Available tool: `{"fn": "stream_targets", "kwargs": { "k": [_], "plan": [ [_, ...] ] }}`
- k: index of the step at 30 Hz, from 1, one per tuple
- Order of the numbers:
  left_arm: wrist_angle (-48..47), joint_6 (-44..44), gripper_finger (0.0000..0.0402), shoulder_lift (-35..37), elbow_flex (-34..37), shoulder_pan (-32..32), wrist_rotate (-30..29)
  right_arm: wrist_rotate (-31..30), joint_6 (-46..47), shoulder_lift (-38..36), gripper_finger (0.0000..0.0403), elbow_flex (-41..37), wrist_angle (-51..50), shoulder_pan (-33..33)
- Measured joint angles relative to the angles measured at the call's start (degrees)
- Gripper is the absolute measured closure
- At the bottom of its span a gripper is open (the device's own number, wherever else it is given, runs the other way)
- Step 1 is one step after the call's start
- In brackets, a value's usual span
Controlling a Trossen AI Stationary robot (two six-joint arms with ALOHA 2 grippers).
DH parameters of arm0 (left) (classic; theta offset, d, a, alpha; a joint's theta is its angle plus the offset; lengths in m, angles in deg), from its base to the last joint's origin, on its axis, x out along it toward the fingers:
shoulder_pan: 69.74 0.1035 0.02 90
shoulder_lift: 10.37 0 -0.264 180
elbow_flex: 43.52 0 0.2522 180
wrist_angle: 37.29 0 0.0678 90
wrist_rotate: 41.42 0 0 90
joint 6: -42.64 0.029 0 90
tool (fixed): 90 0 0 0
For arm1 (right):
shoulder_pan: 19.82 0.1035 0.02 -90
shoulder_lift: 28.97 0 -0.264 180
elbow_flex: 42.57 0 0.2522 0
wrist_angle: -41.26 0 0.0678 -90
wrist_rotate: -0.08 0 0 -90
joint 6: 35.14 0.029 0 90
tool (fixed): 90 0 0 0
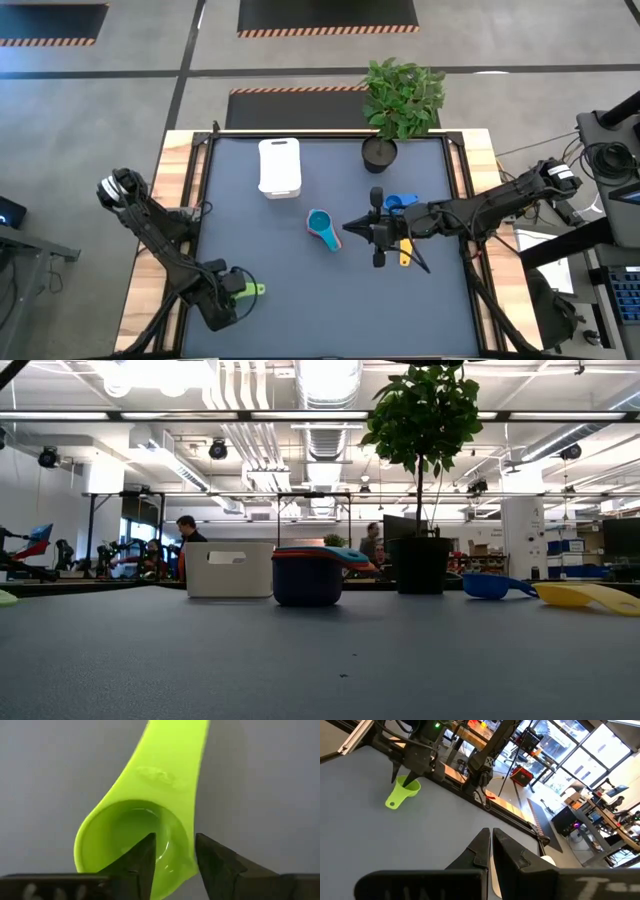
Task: Nest measuring cups in basket
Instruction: Stack the green measuring cup on top of the light blue measuring cup
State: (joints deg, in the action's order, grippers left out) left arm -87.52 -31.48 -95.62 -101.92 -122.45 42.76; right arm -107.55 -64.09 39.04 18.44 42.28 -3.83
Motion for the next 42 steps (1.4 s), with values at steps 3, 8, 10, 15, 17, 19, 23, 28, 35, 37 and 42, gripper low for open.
{"fn": "stream_targets", "kwargs": {
  "k": [3,8,10,15,17,19,23,28,35,37,42],
  "plan": [
    [0.11,0.02,0.0321,0.00,0.06,0.00,0.54,0.00,0.00,0.01,0.0394,0.00,0.00,0.00],
    [-0.01,0.98,0.0381,0.00,-0.05,0.00,0.54,0.00,0.00,0.02,0.0394,-0.01,0.00,0.00],
    [-0.10,1.67,0.0394,0.03,-0.49,0.00,0.49,0.00,0.00,0.02,0.0394,-0.02,0.00,0.00],
    [-2.64,2.77,0.0397,0.04,-1.79,0.00,0.48,0.00,-0.03,0.02,0.0394,-0.02,-0.02,0.00],
    [-4.36,5.00,0.0399,0.04,-3.47,0.16,0.48,0.00,-0.11,0.02,0.0394,-0.02,0.00,0.00],
    [-6.21,8.52,0.0400,0.04,-5.62,1.20,0.46,0.00,-0.20,0.02,0.0394,-0.02,0.00,0.00],
    [-10.33,16.90,0.0400,0.04,-9.85,4.97,-0.87,0.00,-0.83,0.02,0.0394,-0.02,0.04,0.01],
    [-11.99,33.12,0.0401,0.04,-13.46,11.72,-1.32,0.00,-2.12,0.00,0.0394,-0.02,0.01,0.00],
    [-13.05,61.00,0.0401,0.04,-16.77,22.24,-1.36,-0.02,-2.44,-1.50,0.0394,-0.04,-2.18,0.02],
    [-12.99,67.84,0.0401,0.04,-18.02,25.41,-1.36,-0.02,-2.16,-2.30,0.0394,-0.04,-2.75,0.02],
    [-12.81,81.73,0.0401,0.04,-21.36,33.28,-1.38,0.00,-1.65,-3.17,0.0394,-0.04,-4.10,0.15]
  ]
}}
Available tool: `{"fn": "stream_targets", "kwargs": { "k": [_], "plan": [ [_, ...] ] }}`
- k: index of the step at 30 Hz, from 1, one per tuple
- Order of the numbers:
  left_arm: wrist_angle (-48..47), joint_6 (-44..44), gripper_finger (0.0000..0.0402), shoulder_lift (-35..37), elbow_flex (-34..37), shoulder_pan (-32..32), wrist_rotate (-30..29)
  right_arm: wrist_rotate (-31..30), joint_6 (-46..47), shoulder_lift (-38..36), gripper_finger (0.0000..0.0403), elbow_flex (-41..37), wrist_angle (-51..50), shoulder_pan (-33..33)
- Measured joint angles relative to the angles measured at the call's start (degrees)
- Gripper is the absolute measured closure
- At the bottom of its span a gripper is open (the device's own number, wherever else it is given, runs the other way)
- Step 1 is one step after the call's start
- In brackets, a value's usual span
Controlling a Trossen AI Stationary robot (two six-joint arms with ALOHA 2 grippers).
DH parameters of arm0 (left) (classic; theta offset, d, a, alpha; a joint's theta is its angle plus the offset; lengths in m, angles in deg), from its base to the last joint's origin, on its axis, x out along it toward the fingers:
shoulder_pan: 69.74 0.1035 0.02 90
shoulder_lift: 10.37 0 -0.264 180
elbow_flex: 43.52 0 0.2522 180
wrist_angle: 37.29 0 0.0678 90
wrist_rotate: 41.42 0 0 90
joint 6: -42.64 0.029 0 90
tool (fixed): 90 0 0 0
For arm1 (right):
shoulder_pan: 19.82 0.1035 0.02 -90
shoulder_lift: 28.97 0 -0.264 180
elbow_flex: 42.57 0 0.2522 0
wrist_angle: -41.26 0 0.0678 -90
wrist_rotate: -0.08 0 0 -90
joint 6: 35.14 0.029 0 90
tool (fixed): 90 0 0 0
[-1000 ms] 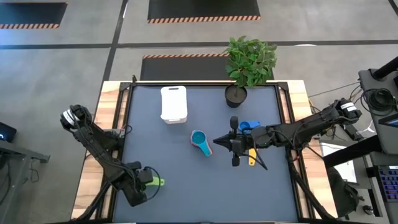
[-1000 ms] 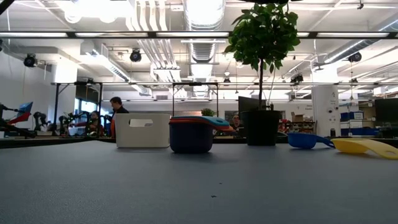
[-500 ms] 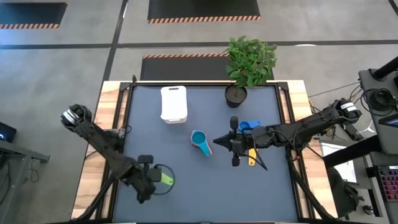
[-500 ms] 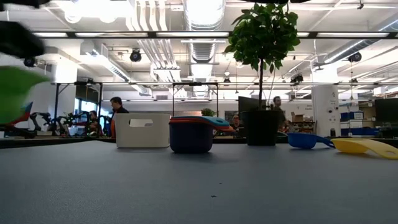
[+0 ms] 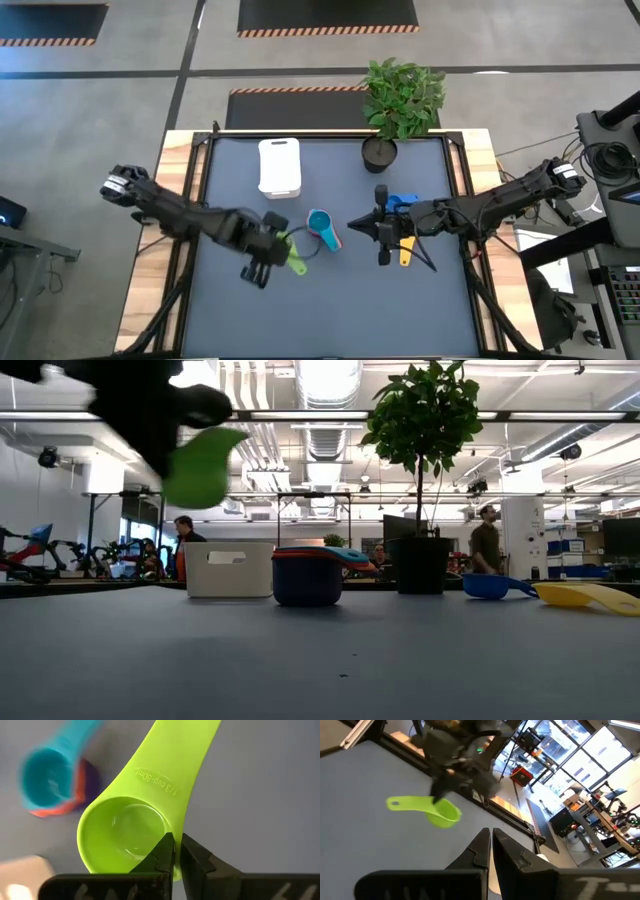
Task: Nest measuring cups in basket
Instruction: Stack the green measuring cup on top of the light blue measuring cup
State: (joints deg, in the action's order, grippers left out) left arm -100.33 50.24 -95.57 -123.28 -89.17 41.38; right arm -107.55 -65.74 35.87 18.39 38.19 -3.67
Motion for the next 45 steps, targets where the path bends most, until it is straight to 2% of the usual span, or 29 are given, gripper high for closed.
{"fn": "stream_targets", "kwargs": {
  "k": [9,18,32,38,45],
  "plan": [
    [7.74,18.32,0.0401,0.00,-0.33,12.03,0.25,-0.42,1.14,-0.58,0.0394,-0.02,-2.55,0.13],
    [16.46,25.80,0.0401,-0.47,0.17,17.01,0.70,-0.46,2.20,-1.62,0.0394,-0.02,-4.32,0.13],
    [16.22,27.93,0.0402,-11.57,-4.54,17.19,1.22,-0.46,2.11,-1.73,0.0394,-0.02,-4.77,0.13],
    [15.18,26.98,0.0401,-13.00,-5.12,17.19,2.24,-0.46,2.26,-1.73,0.0394,-0.02,-5.82,0.13],
    [15.31,25.27,0.0377,-13.03,-4.61,17.19,2.62,-0.46,2.48,-1.73,0.0394,-0.02,-5.76,0.13]
  ]
}}
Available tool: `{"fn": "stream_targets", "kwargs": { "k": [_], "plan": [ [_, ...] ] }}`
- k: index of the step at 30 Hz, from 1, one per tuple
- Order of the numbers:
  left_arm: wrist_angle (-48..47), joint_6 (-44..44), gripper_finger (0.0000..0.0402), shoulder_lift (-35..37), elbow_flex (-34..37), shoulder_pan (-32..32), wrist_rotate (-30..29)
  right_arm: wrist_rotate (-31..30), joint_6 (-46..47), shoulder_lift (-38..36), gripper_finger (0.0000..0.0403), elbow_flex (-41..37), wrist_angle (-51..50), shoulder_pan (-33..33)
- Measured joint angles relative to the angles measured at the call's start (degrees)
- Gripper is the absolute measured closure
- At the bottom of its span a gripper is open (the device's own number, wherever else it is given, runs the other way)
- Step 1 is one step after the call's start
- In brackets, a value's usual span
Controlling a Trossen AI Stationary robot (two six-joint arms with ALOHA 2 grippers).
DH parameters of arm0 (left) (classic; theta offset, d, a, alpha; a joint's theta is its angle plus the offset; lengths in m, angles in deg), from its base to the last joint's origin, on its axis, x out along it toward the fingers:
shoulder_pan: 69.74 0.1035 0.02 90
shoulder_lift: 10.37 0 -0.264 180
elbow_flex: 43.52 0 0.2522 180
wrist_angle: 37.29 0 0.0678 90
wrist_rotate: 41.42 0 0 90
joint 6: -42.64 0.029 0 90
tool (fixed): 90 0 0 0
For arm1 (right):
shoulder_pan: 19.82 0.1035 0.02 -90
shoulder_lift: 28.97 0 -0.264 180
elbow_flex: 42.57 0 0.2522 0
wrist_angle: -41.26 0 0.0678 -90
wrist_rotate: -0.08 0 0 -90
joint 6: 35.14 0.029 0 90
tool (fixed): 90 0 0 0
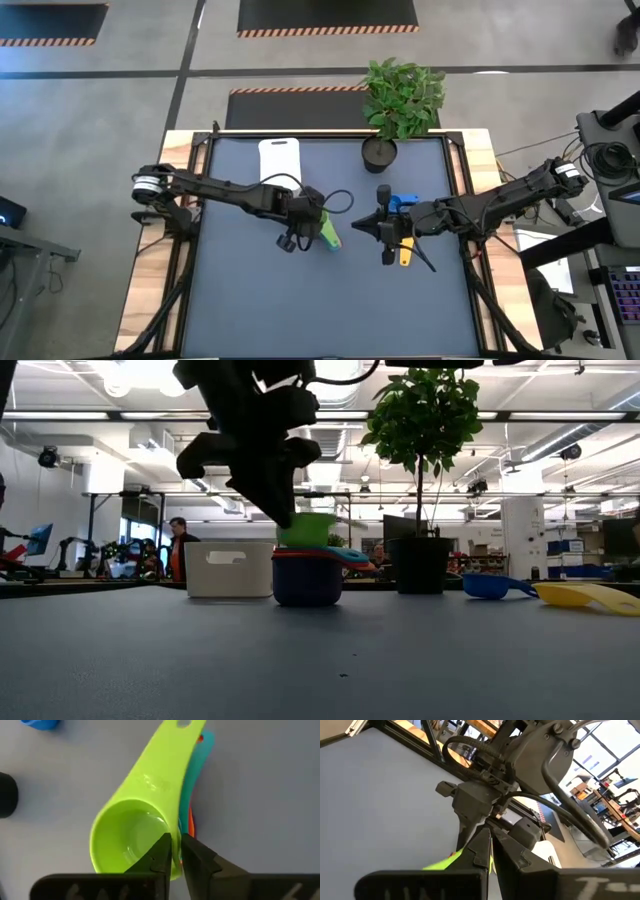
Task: Nest measuring cups in basket
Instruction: Stack the green measuring cup on top of the light blue measuring cup
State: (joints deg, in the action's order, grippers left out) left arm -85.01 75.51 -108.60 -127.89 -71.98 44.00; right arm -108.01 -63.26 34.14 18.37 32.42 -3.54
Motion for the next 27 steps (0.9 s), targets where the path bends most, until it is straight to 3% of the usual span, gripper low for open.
{"fn": "stream_targets", "kwargs": {
  "k": [14,18,22,27],
  "plan": [
    [0.81,-0.62,0.0344,0.35,0.08,-0.16,0.00,0.00,0.62,0.00,0.0394,0.00,-0.17,0.00],
    [-0.56,-4.46,0.0346,1.79,-0.31,-1.13,-1.02,-0.15,2.87,0.00,0.0394,0.00,-2.46,-0.20],
    [-0.53,-8.94,0.0363,5.81,1.82,-4.39,-4.17,-0.16,6.52,0.00,0.0394,0.00,-4.54,-1.24],
    [6.58,-13.65,0.0389,11.93,10.20,-9.75,-11.45,-0.08,11.47,1.22,0.0394,-0.02,-5.95,-2.86]
  ]
}}
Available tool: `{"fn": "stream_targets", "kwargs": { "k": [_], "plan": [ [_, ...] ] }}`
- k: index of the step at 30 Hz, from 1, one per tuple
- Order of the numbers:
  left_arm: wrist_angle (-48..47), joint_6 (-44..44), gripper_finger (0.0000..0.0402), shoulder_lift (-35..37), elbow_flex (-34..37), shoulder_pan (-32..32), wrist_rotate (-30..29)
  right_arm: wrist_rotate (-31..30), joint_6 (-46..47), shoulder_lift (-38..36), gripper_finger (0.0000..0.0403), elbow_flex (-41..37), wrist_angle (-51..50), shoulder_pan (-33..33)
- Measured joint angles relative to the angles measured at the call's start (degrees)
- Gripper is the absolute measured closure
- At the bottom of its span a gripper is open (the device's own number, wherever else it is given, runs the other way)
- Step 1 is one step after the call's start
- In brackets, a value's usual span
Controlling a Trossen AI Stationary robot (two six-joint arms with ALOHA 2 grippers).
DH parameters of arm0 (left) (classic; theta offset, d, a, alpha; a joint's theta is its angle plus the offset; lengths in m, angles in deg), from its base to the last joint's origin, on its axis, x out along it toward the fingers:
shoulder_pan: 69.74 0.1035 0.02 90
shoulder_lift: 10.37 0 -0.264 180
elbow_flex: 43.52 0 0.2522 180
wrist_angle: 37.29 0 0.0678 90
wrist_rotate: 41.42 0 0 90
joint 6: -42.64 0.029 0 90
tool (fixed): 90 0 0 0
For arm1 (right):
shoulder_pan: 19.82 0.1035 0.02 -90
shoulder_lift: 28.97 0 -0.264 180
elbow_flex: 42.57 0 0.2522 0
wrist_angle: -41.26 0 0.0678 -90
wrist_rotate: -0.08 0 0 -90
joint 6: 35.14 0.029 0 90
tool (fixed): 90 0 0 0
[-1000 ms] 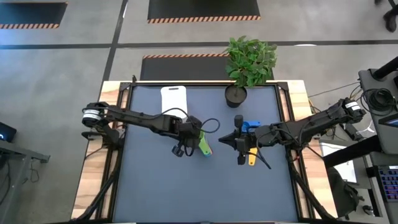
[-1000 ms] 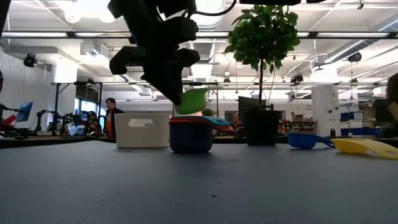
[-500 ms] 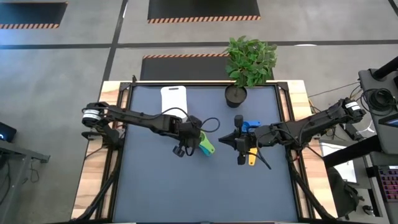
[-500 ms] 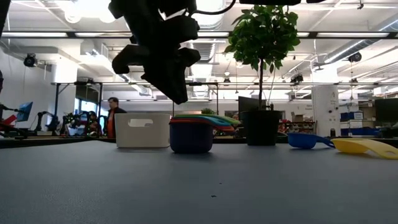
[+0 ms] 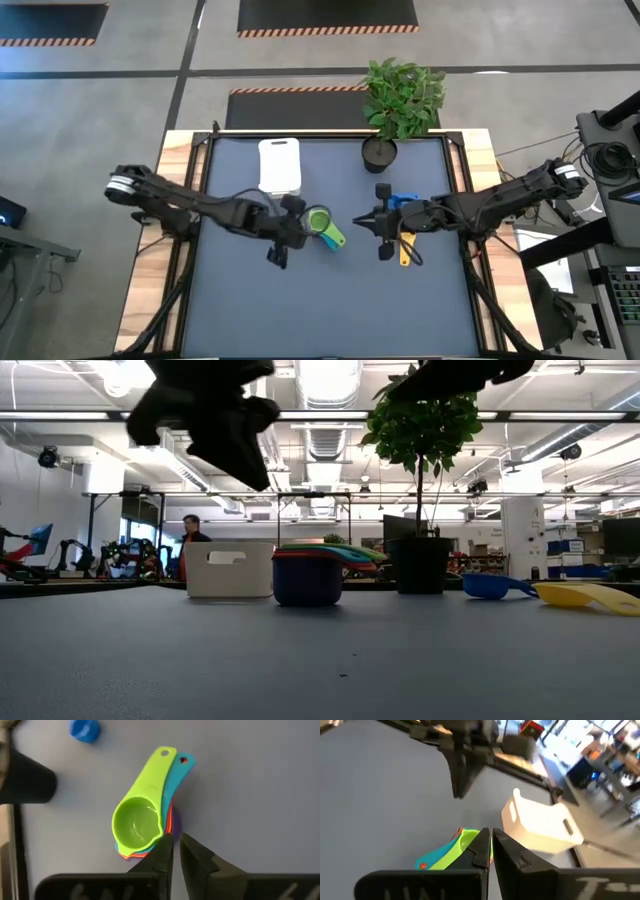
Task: Nest measuring cups in basket
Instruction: Stack the green measuring cup on top of the light blue measuring cup
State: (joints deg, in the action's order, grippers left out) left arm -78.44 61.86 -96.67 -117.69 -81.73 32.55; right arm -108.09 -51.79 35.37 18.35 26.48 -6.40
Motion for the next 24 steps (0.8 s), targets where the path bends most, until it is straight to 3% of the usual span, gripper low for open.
{"fn": "stream_targets", "kwargs": {
  "k": [6,12,17,24],
  "plan": [
    [15.64,-4.51,0.0399,4.10,10.64,-2.98,-3.56,0.11,6.49,4.10,0.0394,-0.09,-0.54,-1.47],
    [30.71,-6.52,0.0401,2.51,16.57,-4.18,-3.63,0.15,13.39,10.10,0.0394,0.00,-0.70,-1.44],
    [37.76,-8.20,0.0401,-1.34,17.43,-4.74,-3.59,0.14,18.91,13.15,0.0394,0.33,-2.72,-1.73],
    [40.80,-10.37,0.0401,-7.33,15.57,-4.90,-3.58,0.06,24.39,15.95,0.0394,0.33,-5.10,-3.45]
  ]
}}
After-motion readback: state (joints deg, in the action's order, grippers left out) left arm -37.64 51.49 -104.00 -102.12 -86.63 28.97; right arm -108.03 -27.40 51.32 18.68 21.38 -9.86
